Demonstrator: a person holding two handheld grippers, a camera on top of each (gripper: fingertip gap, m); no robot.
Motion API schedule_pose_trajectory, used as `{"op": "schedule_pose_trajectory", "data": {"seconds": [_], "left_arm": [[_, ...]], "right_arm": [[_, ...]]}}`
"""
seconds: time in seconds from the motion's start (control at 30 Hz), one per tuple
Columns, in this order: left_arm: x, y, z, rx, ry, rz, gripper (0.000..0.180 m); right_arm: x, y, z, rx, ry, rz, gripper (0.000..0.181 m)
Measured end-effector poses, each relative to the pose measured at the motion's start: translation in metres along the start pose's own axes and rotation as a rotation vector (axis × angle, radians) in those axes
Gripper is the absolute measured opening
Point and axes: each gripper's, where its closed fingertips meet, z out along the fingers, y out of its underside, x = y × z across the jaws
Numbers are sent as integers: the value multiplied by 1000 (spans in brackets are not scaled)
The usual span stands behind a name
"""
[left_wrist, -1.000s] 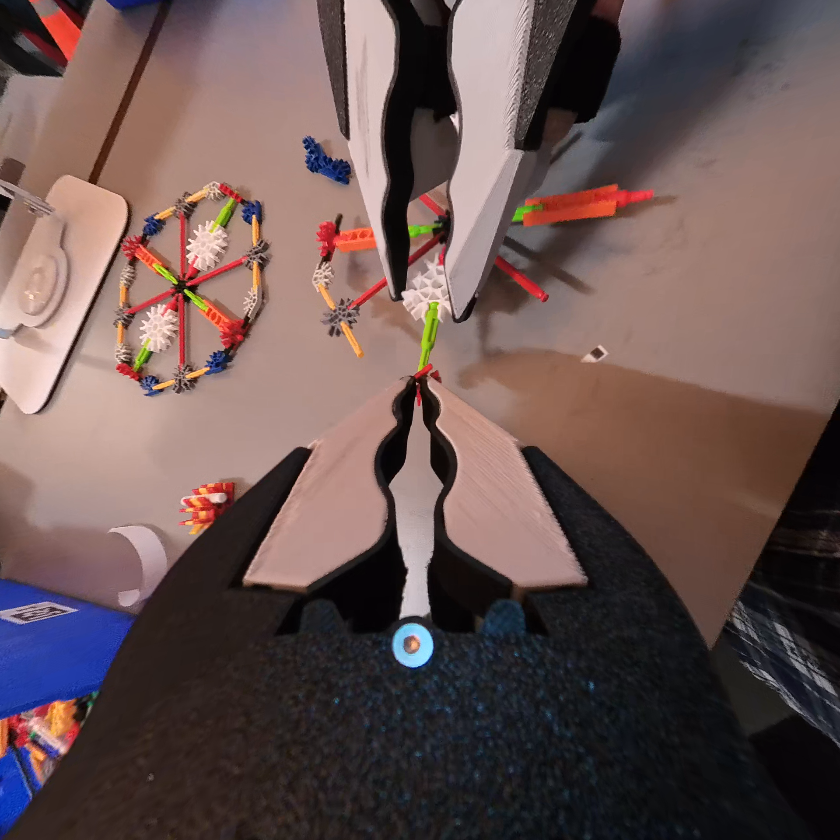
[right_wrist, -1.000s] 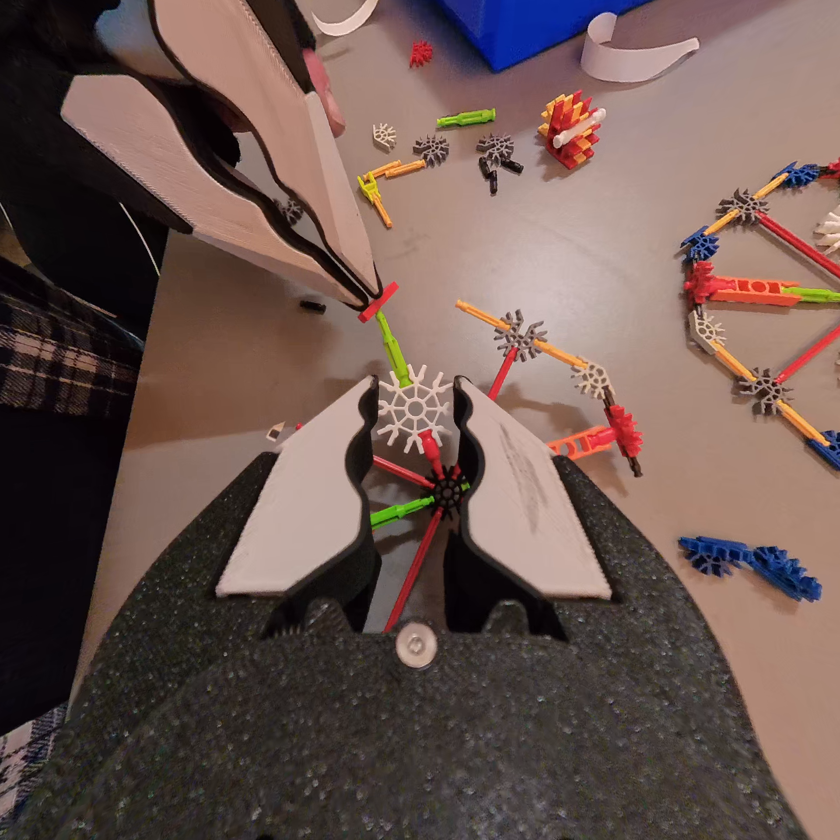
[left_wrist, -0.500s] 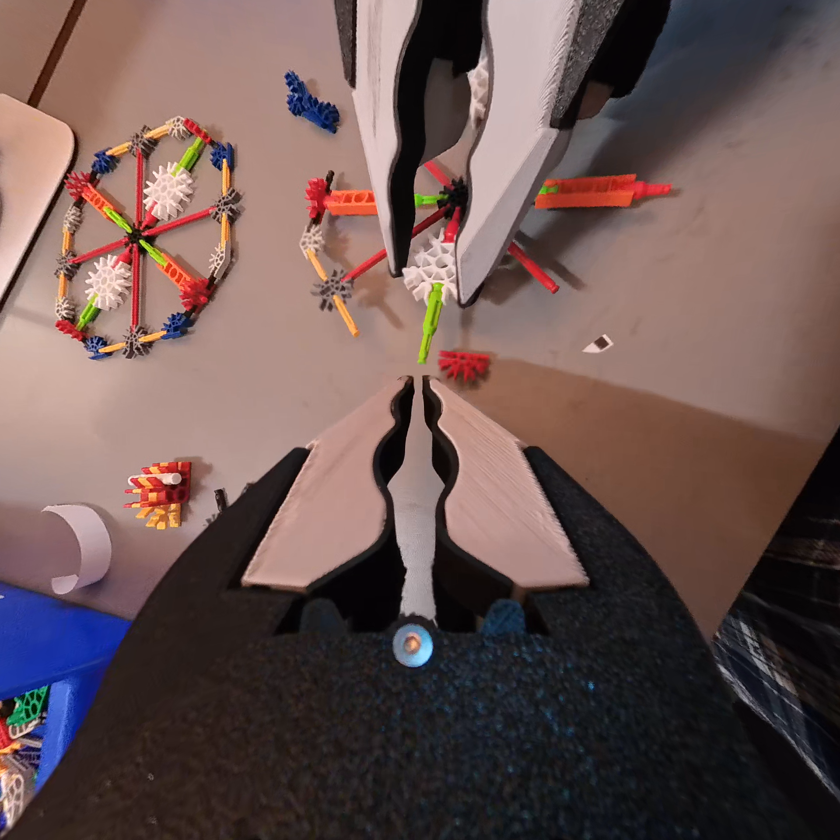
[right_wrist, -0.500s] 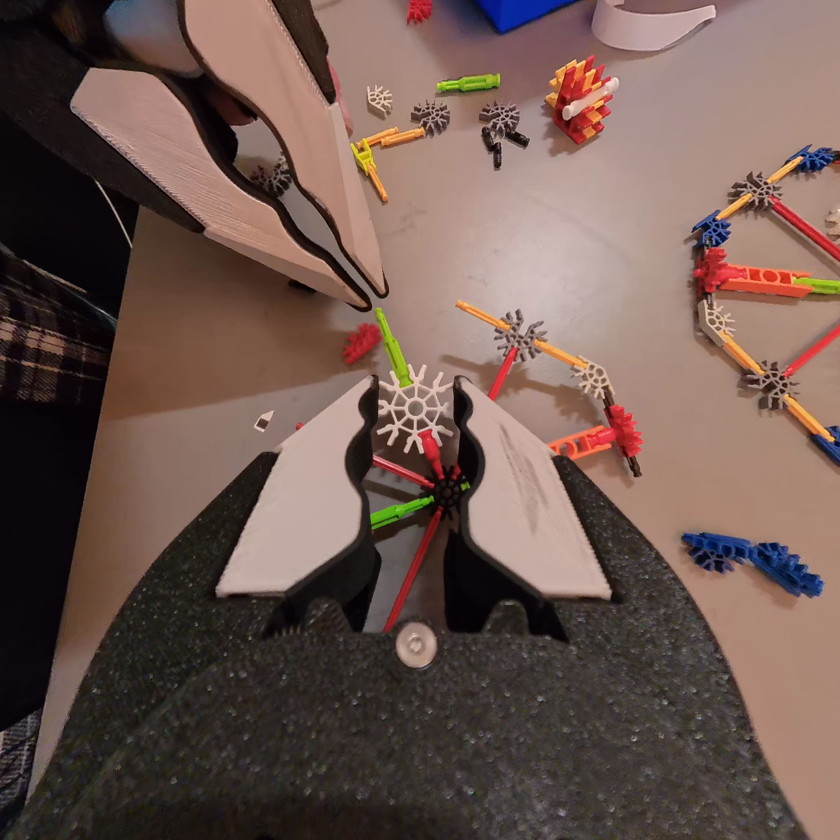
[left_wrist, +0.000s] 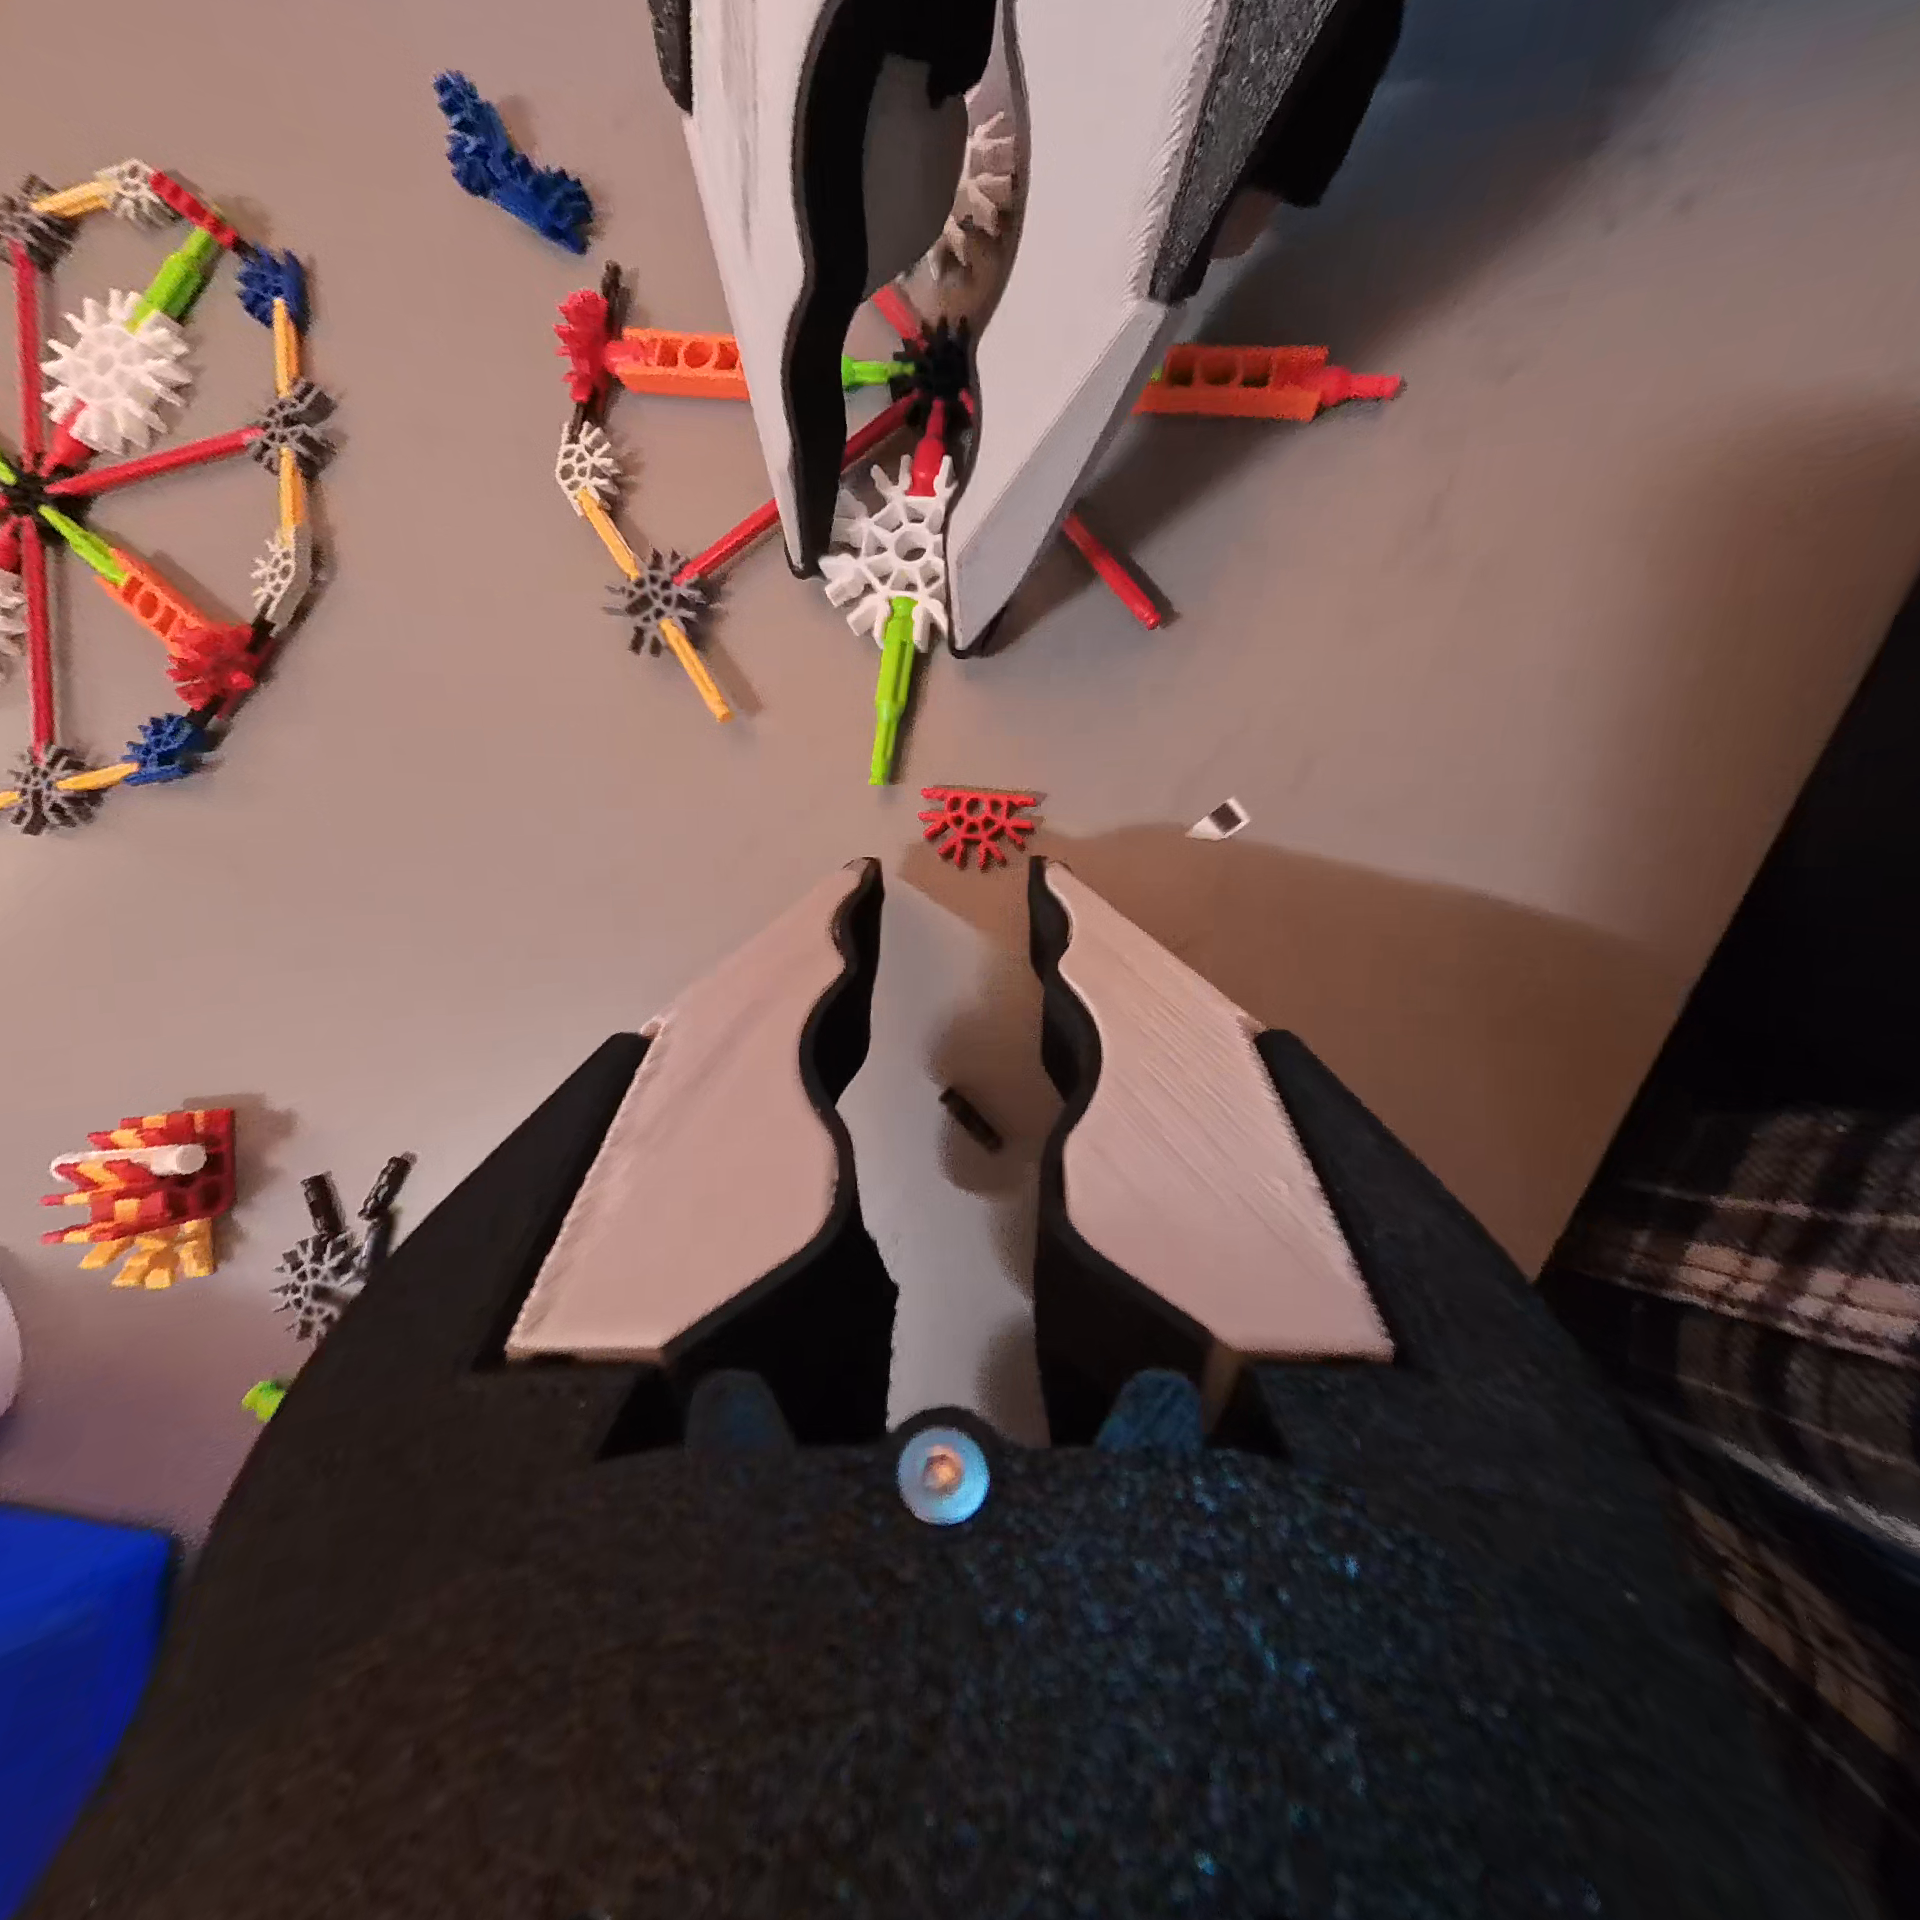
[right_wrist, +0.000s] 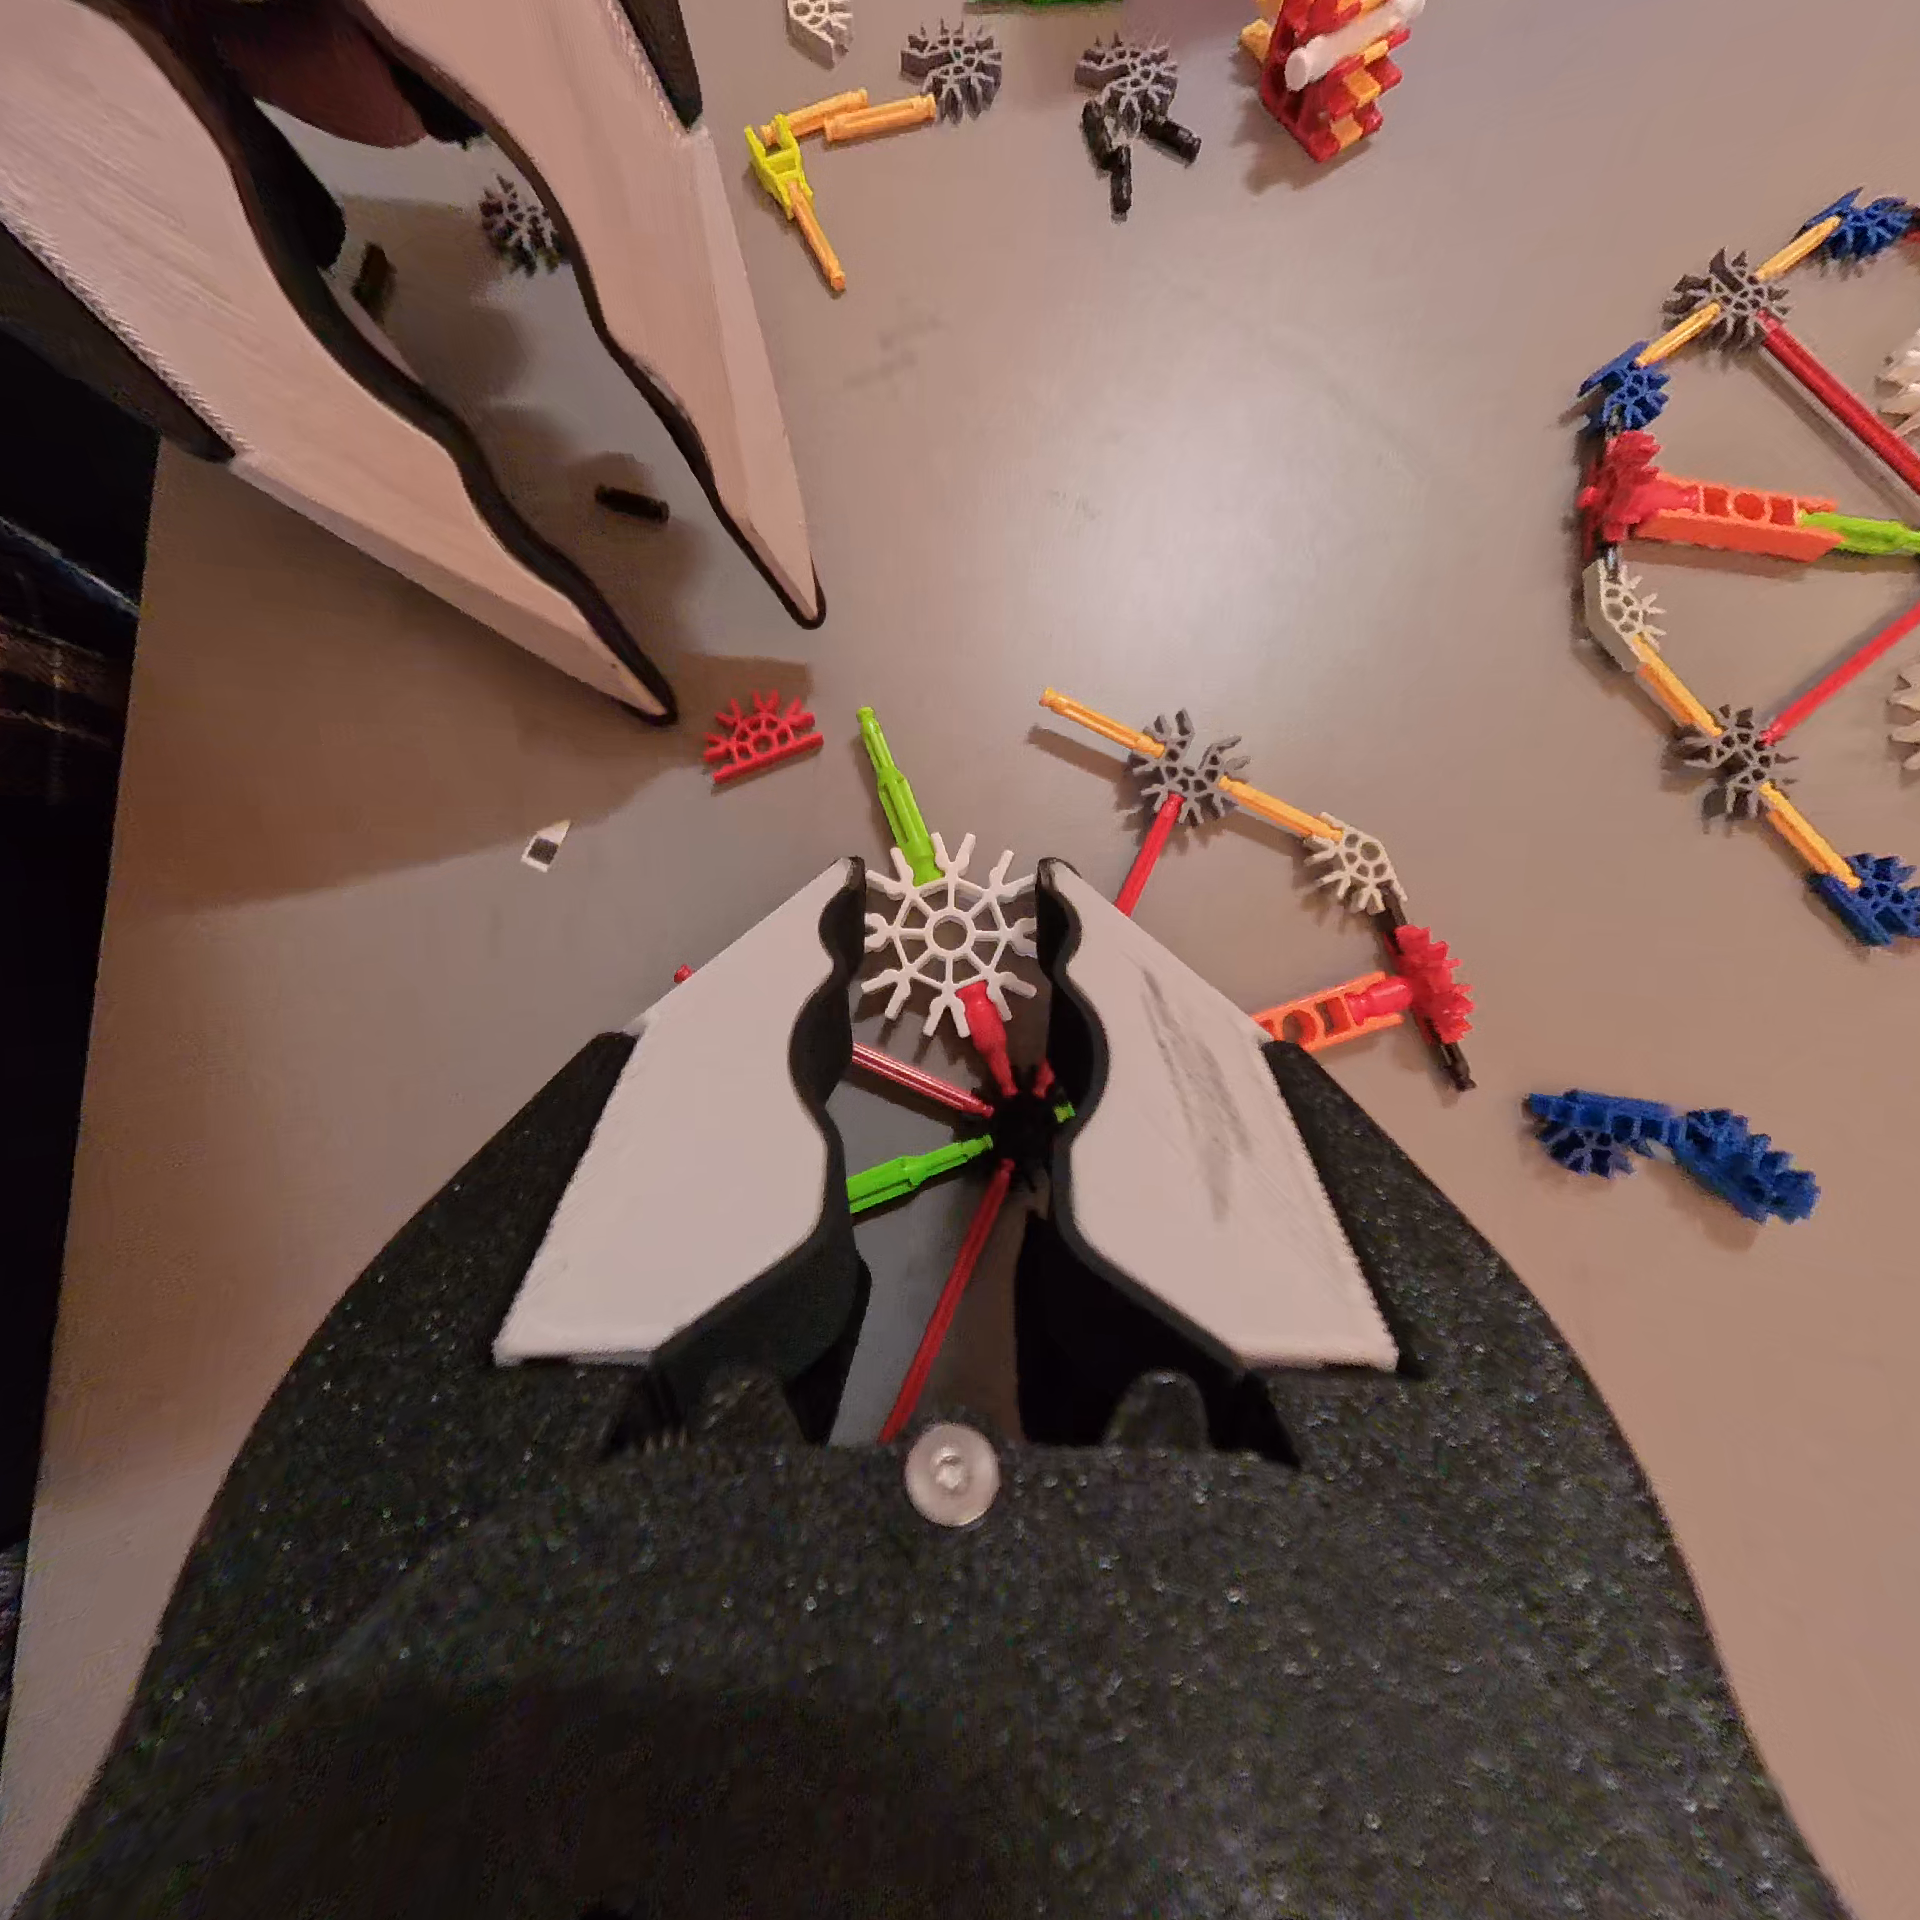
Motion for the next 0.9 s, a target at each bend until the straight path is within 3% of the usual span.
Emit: {"op": "schedule_pose_trajectory", "data": {"seconds": [0.27,0.9], "left_arm": [[1,-2,6,-20,7,14,16],[0,-2,7,-28,3,14,14]], "right_arm": [[-4,3,-1,-6,-8,-9,31],[-14,6,-6,-17,0,-15,31]]}}
